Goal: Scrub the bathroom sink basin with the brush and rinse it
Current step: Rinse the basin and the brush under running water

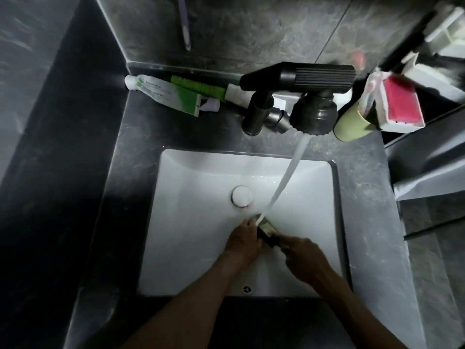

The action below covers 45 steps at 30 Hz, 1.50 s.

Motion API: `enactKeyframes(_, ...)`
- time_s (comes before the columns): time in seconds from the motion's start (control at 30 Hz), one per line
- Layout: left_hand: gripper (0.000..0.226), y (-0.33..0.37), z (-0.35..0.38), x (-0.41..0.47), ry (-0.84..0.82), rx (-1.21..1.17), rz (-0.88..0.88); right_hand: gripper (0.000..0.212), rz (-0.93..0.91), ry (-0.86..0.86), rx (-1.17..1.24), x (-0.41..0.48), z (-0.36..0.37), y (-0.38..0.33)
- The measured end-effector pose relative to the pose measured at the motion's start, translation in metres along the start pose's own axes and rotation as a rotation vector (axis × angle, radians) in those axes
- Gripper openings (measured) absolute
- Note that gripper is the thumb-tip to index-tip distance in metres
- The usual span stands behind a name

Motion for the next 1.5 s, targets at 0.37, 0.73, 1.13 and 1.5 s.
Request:
enactKeyframes(0.37,0.054,0.050,0.033,0.035,-0.410,-1.490,-0.517,0.042,0.112,0.193,0.175,-0.018,-0.035,0.035)
enactKeyframes(0.73,0.054,0.043,-0.021,0.010,-0.328,-1.855,-0.754,0.051,-0.041,0.235,0.083,0.002,-0.034,-0.044)
enactKeyframes(1.13,0.047,0.006,-0.131,-0.009,-0.111,-0.409,-0.367,0.023,0.166,-0.001,0.587,0.011,-0.089,-0.064)
enactKeyframes(1.5,0.019,0.071,-0.141,-0.074,-0.448,-1.037,-0.515,0.021,0.076,-0.101,0.756,-0.020,-0.128,-0.088)
Point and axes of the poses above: each hand's wrist, its own x-axis towards the middle knuckle, its own z-axis out of the palm, y = z × x, the point moved 7 cm from there along x, towards the middle knuckle, and after that the axes turned 7 degrees about -z, right-handed, at the moved point
